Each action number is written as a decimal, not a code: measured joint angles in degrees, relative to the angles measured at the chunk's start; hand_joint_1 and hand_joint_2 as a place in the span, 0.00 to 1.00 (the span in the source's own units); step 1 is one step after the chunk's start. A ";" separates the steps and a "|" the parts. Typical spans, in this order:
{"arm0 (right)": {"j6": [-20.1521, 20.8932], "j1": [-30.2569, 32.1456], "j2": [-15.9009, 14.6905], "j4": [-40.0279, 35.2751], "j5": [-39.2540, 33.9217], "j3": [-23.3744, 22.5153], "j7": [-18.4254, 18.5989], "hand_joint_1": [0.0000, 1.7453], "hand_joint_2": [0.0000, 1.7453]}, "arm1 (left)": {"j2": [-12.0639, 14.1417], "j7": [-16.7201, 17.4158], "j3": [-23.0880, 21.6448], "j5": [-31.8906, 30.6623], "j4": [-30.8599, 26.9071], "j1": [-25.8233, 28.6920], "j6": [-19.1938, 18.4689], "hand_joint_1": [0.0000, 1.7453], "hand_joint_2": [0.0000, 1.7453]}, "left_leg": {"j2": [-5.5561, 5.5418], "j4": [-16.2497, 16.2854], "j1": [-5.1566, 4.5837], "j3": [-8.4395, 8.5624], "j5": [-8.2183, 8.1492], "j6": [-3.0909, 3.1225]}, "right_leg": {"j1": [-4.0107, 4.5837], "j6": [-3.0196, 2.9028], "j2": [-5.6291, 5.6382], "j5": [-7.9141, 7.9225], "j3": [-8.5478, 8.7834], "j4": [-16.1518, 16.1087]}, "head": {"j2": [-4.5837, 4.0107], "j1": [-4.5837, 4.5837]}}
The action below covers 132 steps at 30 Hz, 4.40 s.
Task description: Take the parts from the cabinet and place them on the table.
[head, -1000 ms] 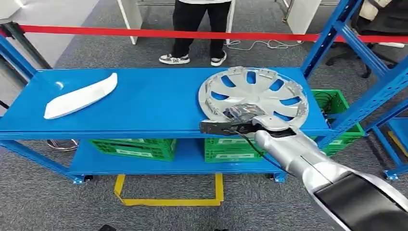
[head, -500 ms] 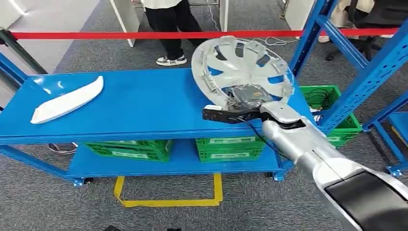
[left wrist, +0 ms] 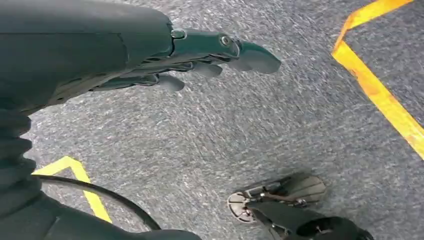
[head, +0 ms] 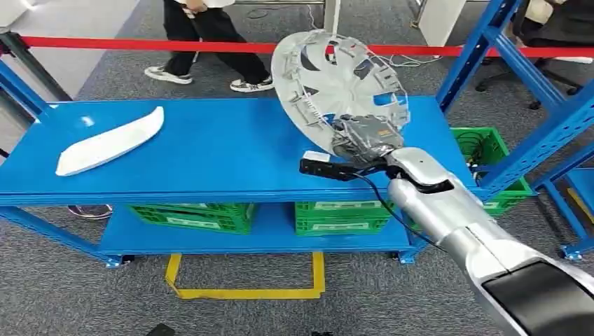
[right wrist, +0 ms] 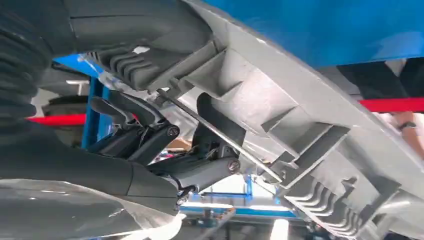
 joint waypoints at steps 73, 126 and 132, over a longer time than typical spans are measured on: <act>-6.08 4.76 -3.17 -17.34 4.98 1.01 -3.19 1.00 1.00 | -1.29 5.31 -2.43 1.27 0.00 -2.40 7.25 0.00 1.00 | 0.06 11.67 -0.11 -7.22 -5.78 -2.77 | -0.24 -2.17 -0.57 3.75 11.33 -15.81 | 0.00 -0.41; 1.71 3.66 -3.06 -23.15 -6.67 3.94 -9.44 1.00 1.00 | -0.76 5.95 -5.05 0.35 0.00 -2.48 6.60 0.00 1.00 | 0.24 -0.39 -0.32 1.07 -0.10 0.31 | -0.33 0.76 -0.54 0.01 4.55 -3.09 | 0.00 0.11; 3.43 1.92 -2.93 -24.24 -6.91 4.94 -9.18 1.00 1.00 | -0.30 7.65 -5.60 0.04 0.00 -2.67 6.95 0.00 1.00 | 0.11 1.67 -0.45 -1.16 0.11 -1.47 | -0.19 -0.11 -0.27 3.79 9.38 -14.32 | 0.00 0.22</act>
